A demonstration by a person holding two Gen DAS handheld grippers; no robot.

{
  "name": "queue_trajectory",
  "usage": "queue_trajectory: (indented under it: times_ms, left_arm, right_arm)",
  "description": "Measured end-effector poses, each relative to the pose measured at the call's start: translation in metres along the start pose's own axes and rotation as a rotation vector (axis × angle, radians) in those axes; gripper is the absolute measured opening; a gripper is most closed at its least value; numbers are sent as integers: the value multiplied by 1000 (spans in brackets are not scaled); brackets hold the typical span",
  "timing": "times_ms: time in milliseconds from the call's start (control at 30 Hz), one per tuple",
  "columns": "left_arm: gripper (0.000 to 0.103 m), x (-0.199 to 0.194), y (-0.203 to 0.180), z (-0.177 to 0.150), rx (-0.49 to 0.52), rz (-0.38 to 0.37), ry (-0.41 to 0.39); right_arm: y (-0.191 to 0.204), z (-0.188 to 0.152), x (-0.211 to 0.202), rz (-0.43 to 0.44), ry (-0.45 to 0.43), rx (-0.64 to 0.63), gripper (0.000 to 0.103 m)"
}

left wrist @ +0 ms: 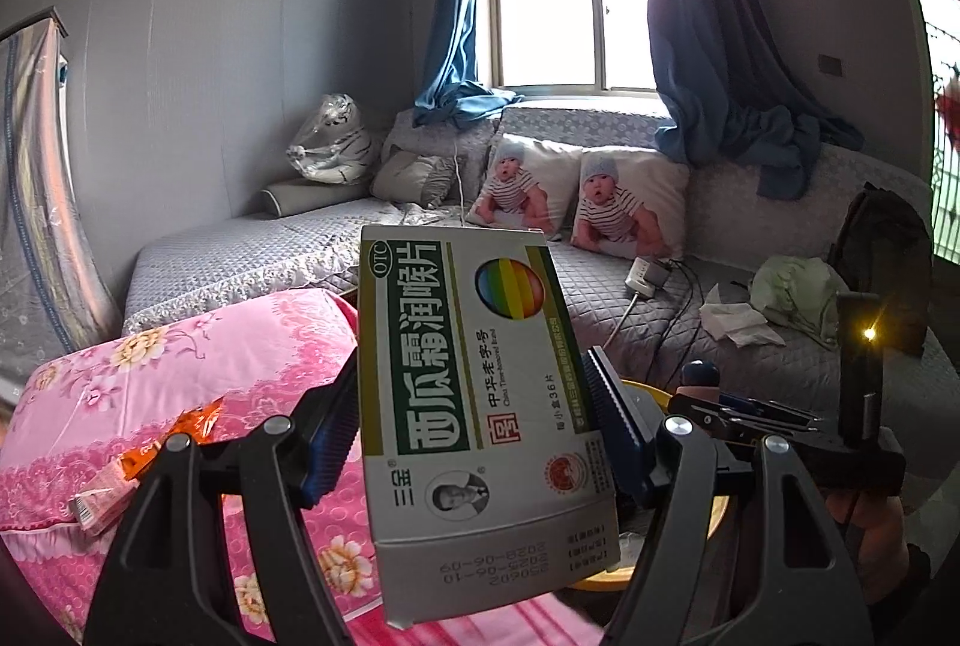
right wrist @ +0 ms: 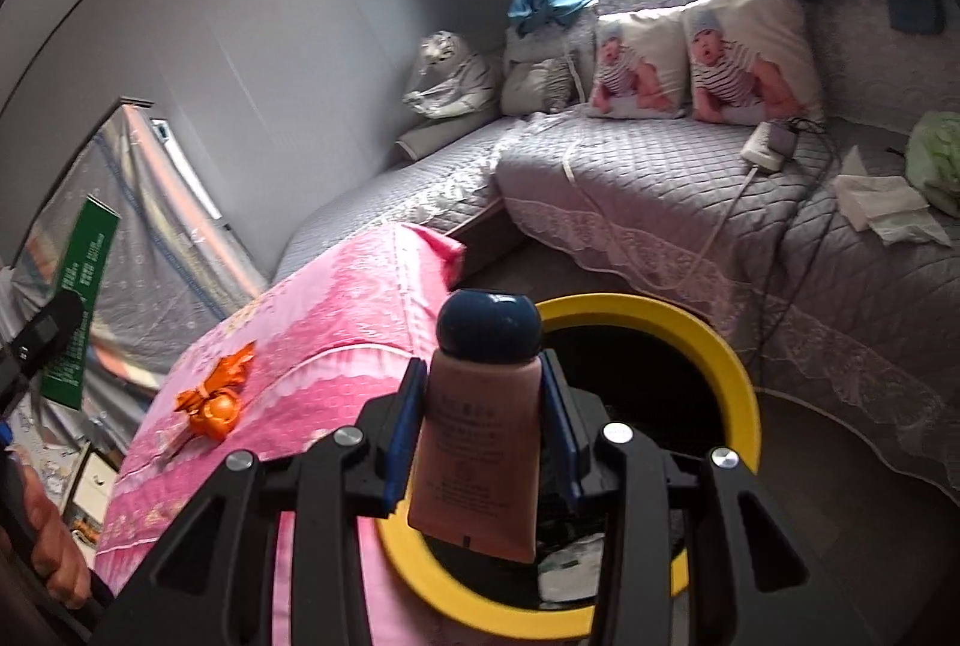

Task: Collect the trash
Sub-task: 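Carry the medicine box and lotion tube over the yellow-rimmed bin with both tools, then open both tools to drop the medicine box and lotion tube into the bin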

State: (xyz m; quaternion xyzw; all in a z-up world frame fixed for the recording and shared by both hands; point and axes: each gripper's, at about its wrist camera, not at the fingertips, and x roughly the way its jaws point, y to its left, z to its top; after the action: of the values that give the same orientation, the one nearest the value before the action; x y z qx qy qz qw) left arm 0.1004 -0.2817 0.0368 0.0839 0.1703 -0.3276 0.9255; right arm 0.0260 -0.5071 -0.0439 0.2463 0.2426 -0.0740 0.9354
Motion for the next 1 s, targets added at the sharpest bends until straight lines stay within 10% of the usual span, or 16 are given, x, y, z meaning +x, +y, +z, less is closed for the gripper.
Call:
queue_trajectory:
  times_ms: [667, 1000]
  left_arm:
    - [67, 53, -10, -8, 2, -40, 67]
    - [69, 118, -9, -32, -55, -79, 222]
  right_arm:
    - [-24, -3, 16, -125, -3, -10, 35]
    - [-30, -2, 23, -163, 20, 5, 36]
